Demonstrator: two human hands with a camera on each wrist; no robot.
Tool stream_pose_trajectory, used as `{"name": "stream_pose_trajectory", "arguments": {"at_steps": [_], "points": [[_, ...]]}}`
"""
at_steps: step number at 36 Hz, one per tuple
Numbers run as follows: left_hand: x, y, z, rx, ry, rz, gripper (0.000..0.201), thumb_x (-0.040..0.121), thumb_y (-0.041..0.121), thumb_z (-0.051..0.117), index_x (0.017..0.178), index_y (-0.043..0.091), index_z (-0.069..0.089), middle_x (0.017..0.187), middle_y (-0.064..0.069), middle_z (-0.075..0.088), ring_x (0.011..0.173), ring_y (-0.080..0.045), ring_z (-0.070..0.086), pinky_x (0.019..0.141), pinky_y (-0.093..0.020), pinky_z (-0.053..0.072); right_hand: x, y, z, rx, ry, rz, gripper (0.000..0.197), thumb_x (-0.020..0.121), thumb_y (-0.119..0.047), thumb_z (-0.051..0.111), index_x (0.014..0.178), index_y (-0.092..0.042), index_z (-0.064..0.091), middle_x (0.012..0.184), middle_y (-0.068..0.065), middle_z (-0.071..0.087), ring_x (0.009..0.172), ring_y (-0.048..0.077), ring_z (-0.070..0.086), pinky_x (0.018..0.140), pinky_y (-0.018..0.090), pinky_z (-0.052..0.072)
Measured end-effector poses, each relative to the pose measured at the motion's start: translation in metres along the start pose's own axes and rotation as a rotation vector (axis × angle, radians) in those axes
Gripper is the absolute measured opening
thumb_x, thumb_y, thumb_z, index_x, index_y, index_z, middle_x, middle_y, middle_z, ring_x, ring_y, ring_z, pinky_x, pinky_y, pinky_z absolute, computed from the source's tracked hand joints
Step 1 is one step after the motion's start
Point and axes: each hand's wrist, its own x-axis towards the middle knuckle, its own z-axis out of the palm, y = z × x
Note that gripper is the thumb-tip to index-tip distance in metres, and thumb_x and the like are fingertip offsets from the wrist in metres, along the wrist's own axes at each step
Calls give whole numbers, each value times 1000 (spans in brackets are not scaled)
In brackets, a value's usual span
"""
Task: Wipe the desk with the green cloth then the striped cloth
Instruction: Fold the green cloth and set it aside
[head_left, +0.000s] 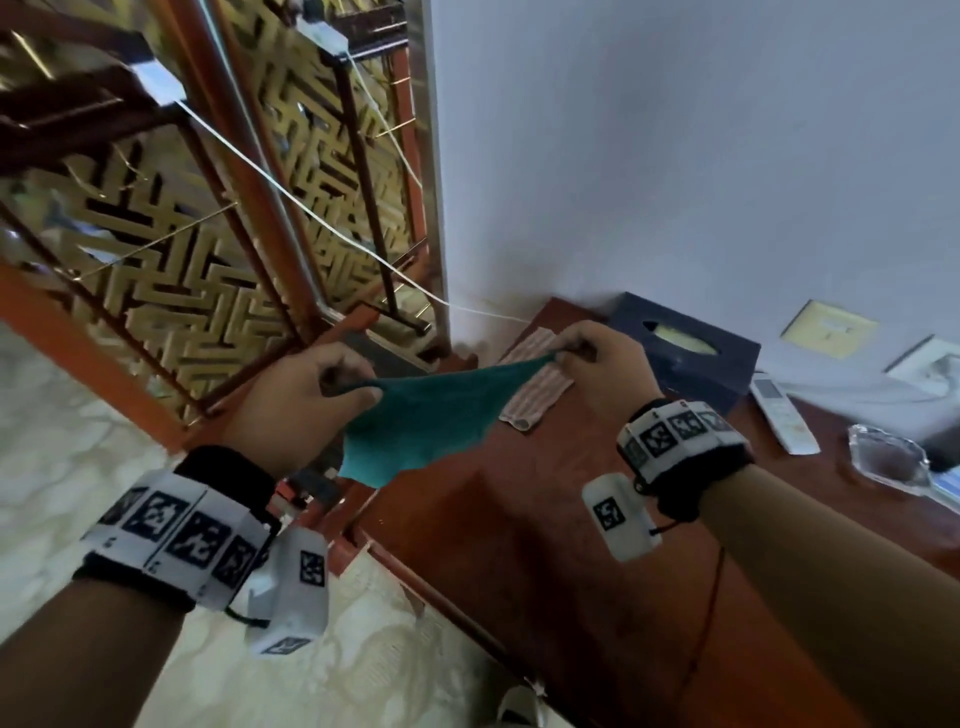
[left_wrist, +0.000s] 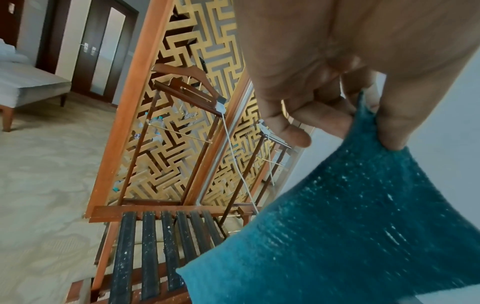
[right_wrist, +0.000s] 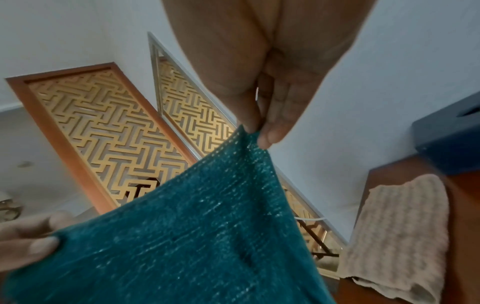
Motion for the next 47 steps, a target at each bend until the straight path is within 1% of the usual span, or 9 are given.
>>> {"name": "stream_pose_trajectory", "arguments": {"at_steps": [4,8,16,20,26,35,38,42,47], "points": [[2,-15,5,-10,-55,-47,9,84,13,68,81,19,62,74,4,63,67,-9,58,61,-24,46,19,7,22,45,-45,35,18,83,2,63,83,-16,64,85,0,66,82,14,61,75,15,46],[-2,-38,23,-80,-155,-111,13,83,14,69,78,22,60,69,-1,61,63,-15,57,59,-30,45,26,23,39,-42,-125,53,10,83,1,63,89,-7,67,85,-1,62,81,13,57,67,13,38],[-9,-82,88,-52,-471,-186,15,85,24,68,78,29,55,75,1,60,67,-12,56,66,-30,47,0,67,58,-173,-214,280,9,85,-2,64,84,-11,64,86,2,64,81,13,55,66,15,31],[-9,-100,119,-36,-595,-196,11,86,21,66,82,24,56,80,-1,62,70,-9,53,58,-14,39,-8,82,64,-259,-232,381,6,86,-3,63,89,-3,67,93,11,68,90,25,61,68,21,33],[-11,-132,144,9,-628,-286,24,85,23,66,72,33,48,74,8,58,69,-4,52,63,-18,40,3,80,95,-257,-243,404,15,85,1,59,92,-5,71,99,9,70,93,22,63,70,14,34],[-22,-170,148,66,-633,-410,25,87,19,62,71,26,43,73,5,57,70,-9,54,57,-14,37,25,58,152,-233,-430,426,24,93,-1,48,107,-3,67,114,13,66,108,27,60,89,31,46],[-21,-174,145,112,-652,-431,24,88,24,59,73,29,42,74,7,57,74,-12,57,68,-25,44,28,53,156,-189,-495,433,37,95,2,41,126,-8,59,127,9,60,114,24,57,83,20,41],[-17,-171,140,246,-665,-360,13,87,27,54,94,26,43,90,5,58,87,-17,58,75,-31,47,23,62,155,-176,-489,425,46,94,4,38,132,-16,54,125,9,60,94,22,58,68,18,36],[-7,-155,150,476,-626,-53,53,90,37,50,138,29,28,142,2,29,129,-18,31,102,-33,35,0,86,153,-347,-508,388,42,91,-2,46,130,-16,56,137,6,51,124,26,49,100,32,40]]}}
